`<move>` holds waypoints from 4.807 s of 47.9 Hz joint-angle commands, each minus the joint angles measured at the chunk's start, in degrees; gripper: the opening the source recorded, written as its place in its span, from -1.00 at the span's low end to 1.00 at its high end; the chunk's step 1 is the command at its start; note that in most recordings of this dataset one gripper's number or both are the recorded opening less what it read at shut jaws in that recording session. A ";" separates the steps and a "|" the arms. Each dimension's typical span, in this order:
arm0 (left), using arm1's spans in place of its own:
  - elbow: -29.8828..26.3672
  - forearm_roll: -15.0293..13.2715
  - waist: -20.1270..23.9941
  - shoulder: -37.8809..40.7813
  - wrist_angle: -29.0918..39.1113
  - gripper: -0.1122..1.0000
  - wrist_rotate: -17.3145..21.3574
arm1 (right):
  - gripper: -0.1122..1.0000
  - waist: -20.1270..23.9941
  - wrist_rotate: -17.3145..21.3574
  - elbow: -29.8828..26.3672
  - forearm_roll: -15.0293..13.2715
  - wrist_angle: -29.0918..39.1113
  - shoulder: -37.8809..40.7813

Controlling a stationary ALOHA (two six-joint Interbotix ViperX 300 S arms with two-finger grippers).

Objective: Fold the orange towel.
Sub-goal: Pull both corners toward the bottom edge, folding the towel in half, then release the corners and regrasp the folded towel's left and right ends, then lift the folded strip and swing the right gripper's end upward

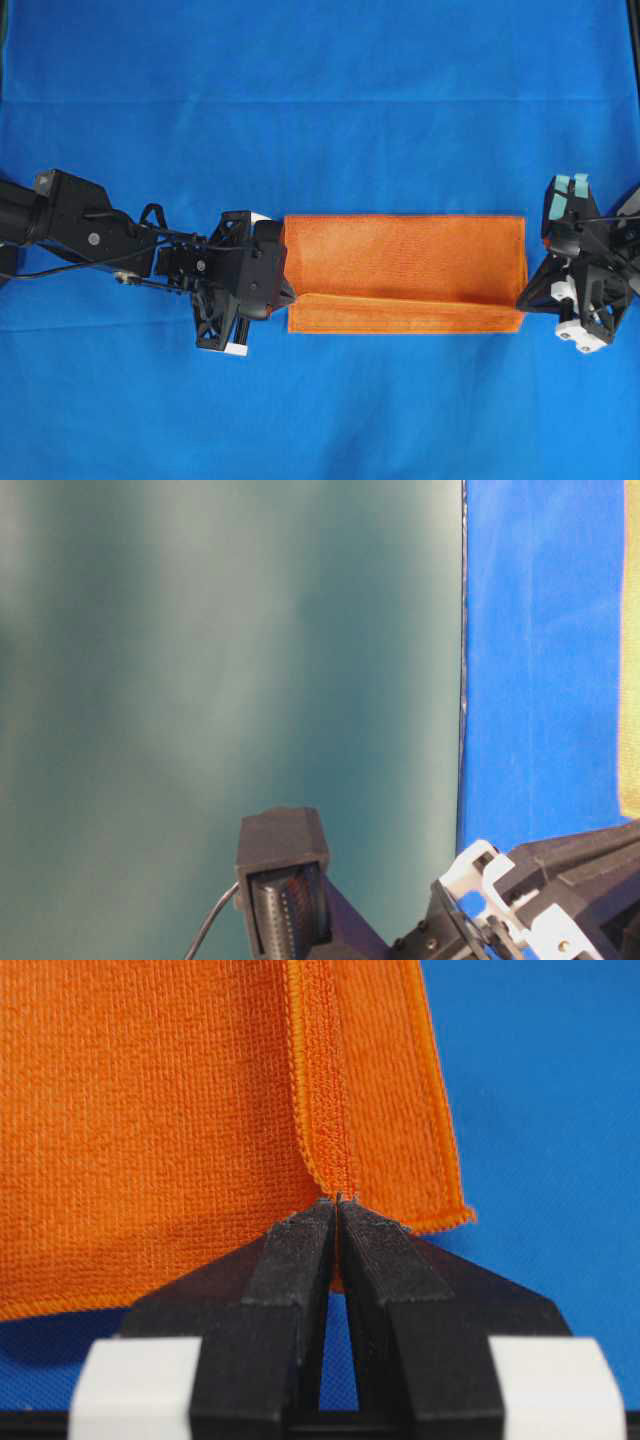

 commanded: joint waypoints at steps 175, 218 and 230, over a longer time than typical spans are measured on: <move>-6.50 0.26 12.74 -18.63 23.55 -0.77 1.41 | -0.76 -25.58 2.37 -11.51 -30.41 20.48 -19.86; -9.84 0.35 2.37 -14.24 5.62 -0.77 8.88 | -0.76 -44.03 2.20 -18.28 -42.10 -0.97 -0.26; -17.67 0.26 0.44 -6.94 3.69 -0.77 16.79 | -0.76 -45.00 1.76 -26.72 -44.74 -5.27 9.32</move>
